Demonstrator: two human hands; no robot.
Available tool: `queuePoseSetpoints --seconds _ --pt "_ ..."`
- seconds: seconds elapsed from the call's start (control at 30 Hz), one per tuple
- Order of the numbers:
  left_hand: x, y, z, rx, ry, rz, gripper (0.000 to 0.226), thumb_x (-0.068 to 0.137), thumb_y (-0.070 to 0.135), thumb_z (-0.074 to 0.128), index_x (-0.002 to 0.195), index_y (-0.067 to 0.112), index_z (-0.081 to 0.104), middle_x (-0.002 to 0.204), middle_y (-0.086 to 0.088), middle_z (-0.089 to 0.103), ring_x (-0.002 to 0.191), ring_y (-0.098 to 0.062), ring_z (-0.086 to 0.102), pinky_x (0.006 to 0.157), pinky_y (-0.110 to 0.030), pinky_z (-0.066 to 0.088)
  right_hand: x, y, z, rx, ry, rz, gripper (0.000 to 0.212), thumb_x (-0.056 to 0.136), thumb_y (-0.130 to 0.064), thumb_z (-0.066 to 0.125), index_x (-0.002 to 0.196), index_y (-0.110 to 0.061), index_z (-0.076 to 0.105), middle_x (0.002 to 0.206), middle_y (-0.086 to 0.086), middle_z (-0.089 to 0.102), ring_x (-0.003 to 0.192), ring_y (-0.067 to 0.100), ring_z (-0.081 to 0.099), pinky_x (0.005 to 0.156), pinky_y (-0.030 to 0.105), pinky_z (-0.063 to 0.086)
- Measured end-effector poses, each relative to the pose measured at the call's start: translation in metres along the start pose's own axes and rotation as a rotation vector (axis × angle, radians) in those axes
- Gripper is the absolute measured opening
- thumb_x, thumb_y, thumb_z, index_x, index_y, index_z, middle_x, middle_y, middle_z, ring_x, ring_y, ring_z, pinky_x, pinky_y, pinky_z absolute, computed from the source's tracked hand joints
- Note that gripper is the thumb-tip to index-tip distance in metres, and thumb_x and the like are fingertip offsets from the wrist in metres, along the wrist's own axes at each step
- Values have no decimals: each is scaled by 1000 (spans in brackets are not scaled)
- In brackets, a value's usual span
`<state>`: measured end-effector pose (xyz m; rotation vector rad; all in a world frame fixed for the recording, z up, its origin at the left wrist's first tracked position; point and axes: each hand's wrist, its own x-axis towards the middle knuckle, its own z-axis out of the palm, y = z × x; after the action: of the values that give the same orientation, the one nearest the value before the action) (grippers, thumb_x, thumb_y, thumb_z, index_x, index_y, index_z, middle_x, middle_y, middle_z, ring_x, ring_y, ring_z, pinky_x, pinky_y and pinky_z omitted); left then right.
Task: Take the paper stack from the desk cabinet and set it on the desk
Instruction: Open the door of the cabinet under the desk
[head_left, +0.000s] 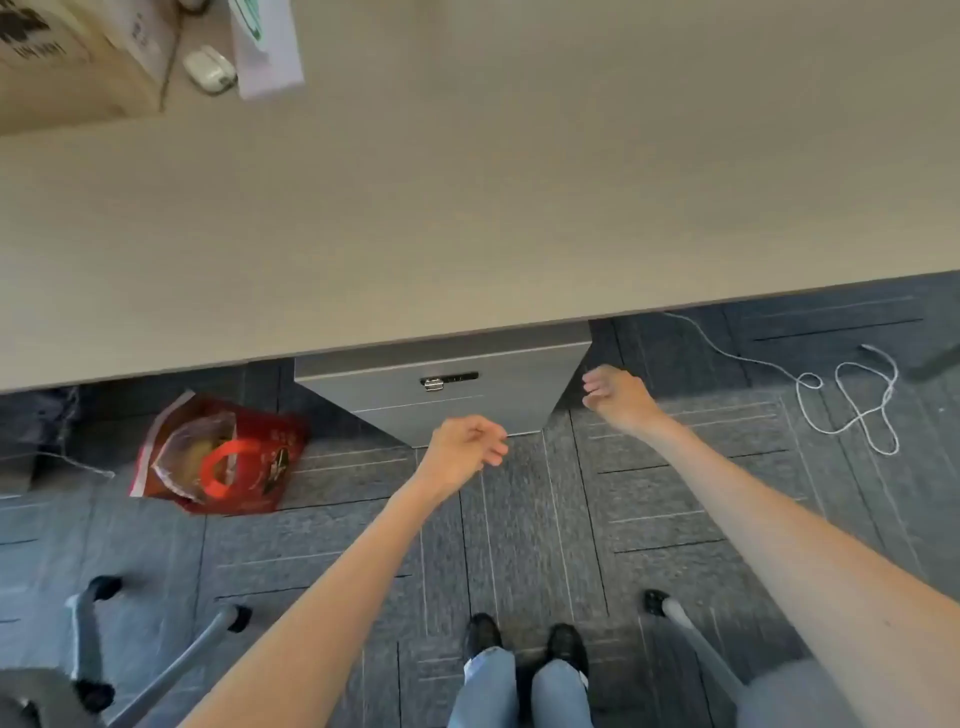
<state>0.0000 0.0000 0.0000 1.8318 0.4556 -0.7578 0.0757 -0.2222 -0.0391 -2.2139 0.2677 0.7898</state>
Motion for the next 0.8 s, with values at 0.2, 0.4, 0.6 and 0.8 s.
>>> queuePoseSetpoints --seconds 0.2,0.4,0.6,0.8 --pt "55 -50 5 -63 92 -56 27 98 25 51 116 8 62 119 -8 67 96 -19 67 85 -32 52 48 18 37 119 32 -97 48 84 -4 66 129 -2 48 134 14 56 130 27 49 92 29 40" --pt "75 -63 12 -444 186 -208 68 92 35 59 147 8 29 141 -8 49 119 -22 57 104 -40 47 60 37 42 109 130 -146 44 80 3 67 122 2 52 124 19 62 119 29 58 94 36 49" --pt "86 -62 18 -557 190 -314 87 88 43 62 153 8 16 151 -9 40 118 -22 56 116 -45 32 56 47 47 30 91 -185 38 73 6 74 99 -10 51 94 17 69 93 32 66 89 48 53" --pt "92 -69 28 -711 243 -373 73 87 34 67 143 18 22 147 -14 40 127 -32 51 104 -48 46 42 66 53 -34 -38 -191 27 69 1 79 88 -12 66 89 8 72 88 26 69 85 38 56"
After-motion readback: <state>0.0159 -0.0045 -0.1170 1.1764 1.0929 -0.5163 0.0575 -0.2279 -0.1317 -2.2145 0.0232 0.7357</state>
